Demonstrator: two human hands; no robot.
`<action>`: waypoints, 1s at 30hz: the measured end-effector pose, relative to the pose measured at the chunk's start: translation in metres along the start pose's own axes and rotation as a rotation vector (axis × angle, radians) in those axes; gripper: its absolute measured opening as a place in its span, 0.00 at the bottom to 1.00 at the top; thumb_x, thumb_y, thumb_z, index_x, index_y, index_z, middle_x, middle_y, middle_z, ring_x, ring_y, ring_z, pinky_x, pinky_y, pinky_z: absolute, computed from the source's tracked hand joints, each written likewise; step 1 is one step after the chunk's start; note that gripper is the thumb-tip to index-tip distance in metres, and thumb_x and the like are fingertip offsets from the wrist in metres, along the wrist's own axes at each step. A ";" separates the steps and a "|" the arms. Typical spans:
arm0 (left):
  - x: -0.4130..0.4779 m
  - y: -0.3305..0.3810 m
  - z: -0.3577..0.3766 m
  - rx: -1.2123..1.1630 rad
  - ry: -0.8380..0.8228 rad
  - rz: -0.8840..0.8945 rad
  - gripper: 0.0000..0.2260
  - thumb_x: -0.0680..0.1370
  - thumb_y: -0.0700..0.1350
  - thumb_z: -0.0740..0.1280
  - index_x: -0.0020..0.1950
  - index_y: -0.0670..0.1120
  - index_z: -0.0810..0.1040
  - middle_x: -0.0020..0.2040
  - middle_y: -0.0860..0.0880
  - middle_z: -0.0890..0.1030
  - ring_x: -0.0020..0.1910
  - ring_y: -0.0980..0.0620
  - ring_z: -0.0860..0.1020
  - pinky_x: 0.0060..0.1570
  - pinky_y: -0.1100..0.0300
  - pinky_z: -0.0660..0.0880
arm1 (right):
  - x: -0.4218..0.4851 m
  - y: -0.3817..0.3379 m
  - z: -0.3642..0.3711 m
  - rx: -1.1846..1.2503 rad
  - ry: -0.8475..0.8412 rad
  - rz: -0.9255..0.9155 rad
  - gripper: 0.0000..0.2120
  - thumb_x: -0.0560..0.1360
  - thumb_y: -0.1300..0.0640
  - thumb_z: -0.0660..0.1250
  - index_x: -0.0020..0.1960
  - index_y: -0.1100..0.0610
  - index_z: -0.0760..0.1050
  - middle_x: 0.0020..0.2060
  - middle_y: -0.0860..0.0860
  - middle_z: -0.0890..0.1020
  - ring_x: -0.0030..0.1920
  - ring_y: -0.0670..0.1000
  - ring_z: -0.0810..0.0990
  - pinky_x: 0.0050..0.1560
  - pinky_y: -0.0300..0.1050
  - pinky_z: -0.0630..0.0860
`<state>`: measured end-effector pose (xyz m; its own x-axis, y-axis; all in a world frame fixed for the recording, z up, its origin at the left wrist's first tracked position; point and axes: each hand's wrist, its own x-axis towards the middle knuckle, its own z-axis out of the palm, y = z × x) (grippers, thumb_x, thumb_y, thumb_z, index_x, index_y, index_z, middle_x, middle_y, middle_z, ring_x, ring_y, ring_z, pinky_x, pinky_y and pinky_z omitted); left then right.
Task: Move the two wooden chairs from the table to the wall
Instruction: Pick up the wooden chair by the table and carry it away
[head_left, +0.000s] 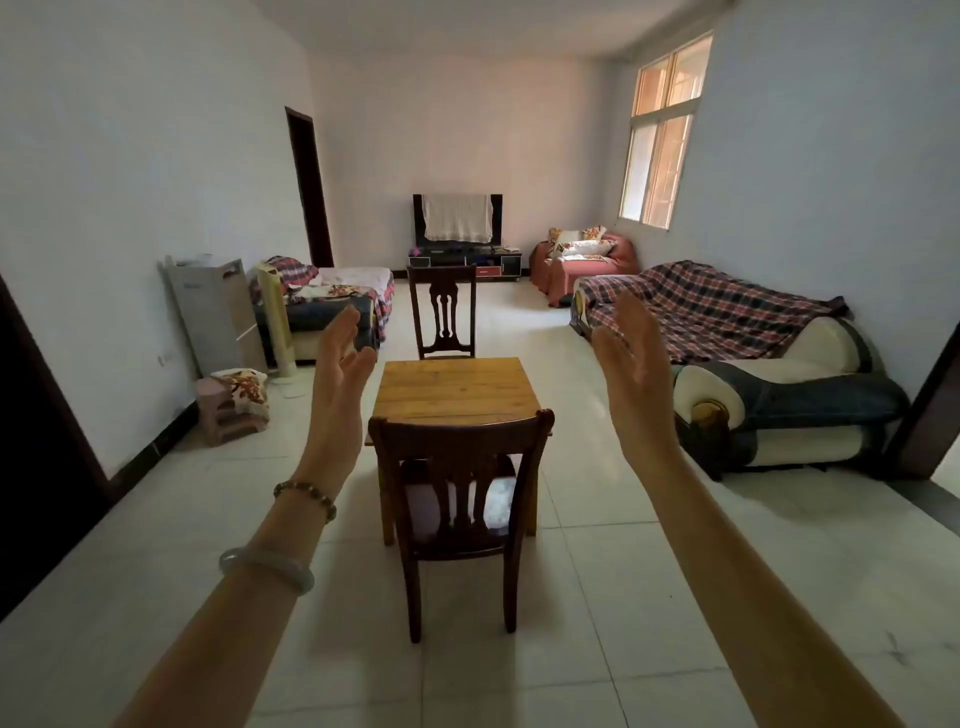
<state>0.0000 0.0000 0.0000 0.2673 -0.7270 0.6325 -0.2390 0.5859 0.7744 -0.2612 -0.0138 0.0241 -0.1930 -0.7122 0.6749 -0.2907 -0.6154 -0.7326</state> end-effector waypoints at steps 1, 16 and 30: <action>0.008 -0.005 0.002 -0.003 0.008 -0.013 0.34 0.70 0.65 0.59 0.73 0.51 0.61 0.73 0.50 0.64 0.71 0.51 0.62 0.66 0.57 0.60 | 0.007 0.004 0.006 -0.006 -0.001 0.003 0.28 0.75 0.46 0.60 0.72 0.53 0.61 0.73 0.50 0.63 0.66 0.42 0.62 0.51 0.14 0.57; 0.169 -0.135 0.069 0.032 0.003 -0.005 0.46 0.63 0.77 0.57 0.73 0.50 0.60 0.73 0.51 0.63 0.69 0.56 0.62 0.58 0.72 0.60 | 0.161 0.140 0.100 0.066 -0.035 0.047 0.24 0.77 0.53 0.63 0.72 0.53 0.62 0.72 0.52 0.66 0.70 0.49 0.66 0.68 0.47 0.66; 0.316 -0.266 0.089 0.029 -0.010 -0.009 0.48 0.63 0.78 0.56 0.73 0.48 0.59 0.72 0.52 0.63 0.69 0.55 0.63 0.60 0.73 0.60 | 0.276 0.247 0.207 0.063 -0.022 0.088 0.24 0.77 0.52 0.62 0.72 0.52 0.62 0.72 0.50 0.65 0.69 0.44 0.65 0.68 0.45 0.64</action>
<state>0.0646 -0.4175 -0.0077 0.2606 -0.7355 0.6254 -0.2633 0.5691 0.7790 -0.1918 -0.4321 0.0114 -0.1945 -0.7713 0.6060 -0.2141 -0.5695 -0.7936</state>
